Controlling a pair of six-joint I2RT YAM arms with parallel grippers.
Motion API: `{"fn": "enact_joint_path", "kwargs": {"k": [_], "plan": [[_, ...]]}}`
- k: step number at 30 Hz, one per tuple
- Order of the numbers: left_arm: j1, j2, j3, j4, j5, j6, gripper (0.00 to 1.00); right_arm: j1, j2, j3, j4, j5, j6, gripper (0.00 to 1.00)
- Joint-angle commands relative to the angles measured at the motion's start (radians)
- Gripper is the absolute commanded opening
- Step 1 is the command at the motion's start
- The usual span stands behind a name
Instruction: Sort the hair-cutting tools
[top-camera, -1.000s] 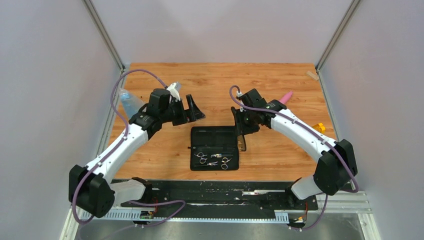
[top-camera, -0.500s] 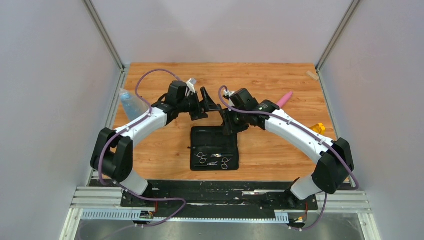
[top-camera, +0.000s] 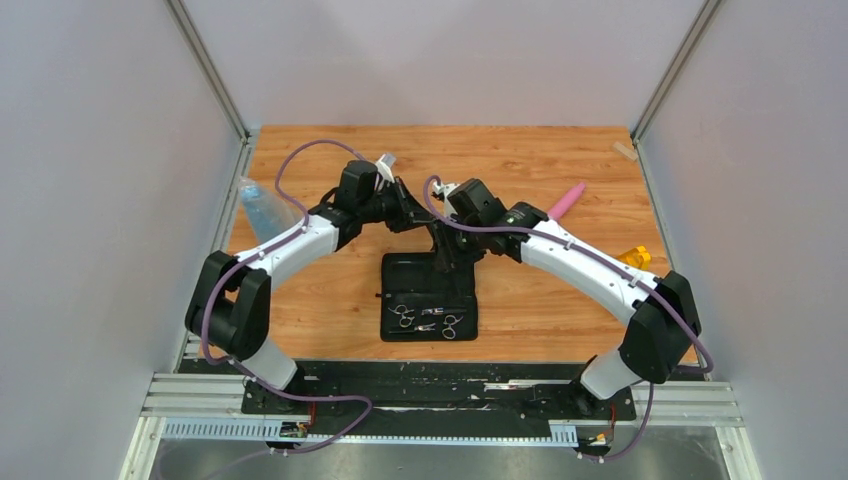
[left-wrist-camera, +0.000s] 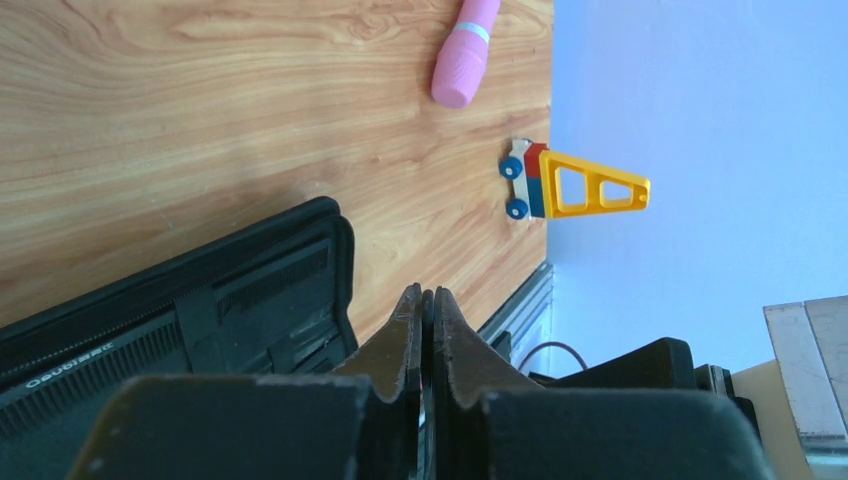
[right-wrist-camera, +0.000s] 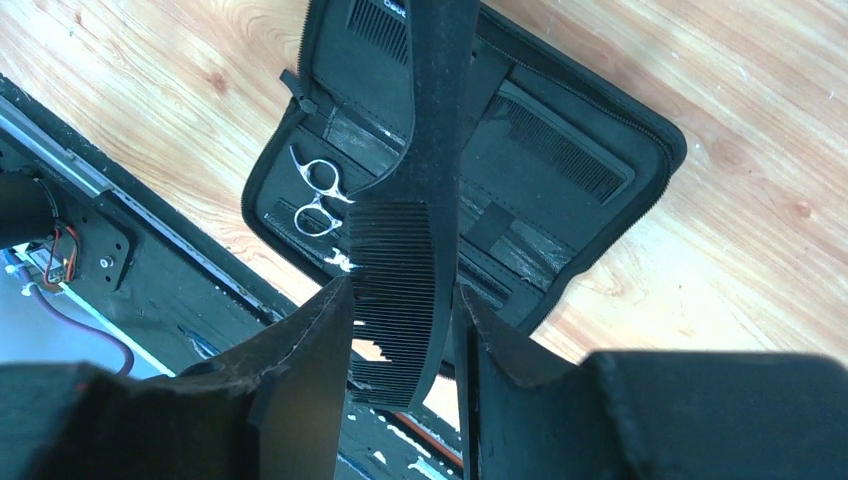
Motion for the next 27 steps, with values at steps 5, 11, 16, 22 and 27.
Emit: {"fn": "enact_joint_path", "kwargs": {"k": [5, 11, 16, 22, 27], "plan": [[-0.004, -0.125, 0.011, -0.093, -0.136, 0.078, 0.0, 0.024, -0.096, 0.001, 0.13, 0.069, -0.017, 0.41], [-0.011, -0.161, 0.041, -0.185, -0.16, 0.142, 0.0, 0.024, -0.104, 0.0, 0.215, 0.097, 0.024, 0.44], [-0.04, -0.187, 0.077, -0.235, -0.175, 0.185, 0.0, 0.024, -0.05, 0.045, 0.264, 0.068, 0.034, 0.41], [-0.065, -0.219, 0.094, -0.253, -0.187, 0.181, 0.01, 0.025, 0.01, 0.069, 0.292, 0.041, 0.054, 0.38], [-0.091, -0.231, 0.114, -0.266, -0.199, 0.183, 0.02, 0.026, 0.034, 0.068, 0.315, 0.041, 0.082, 0.32]]}}
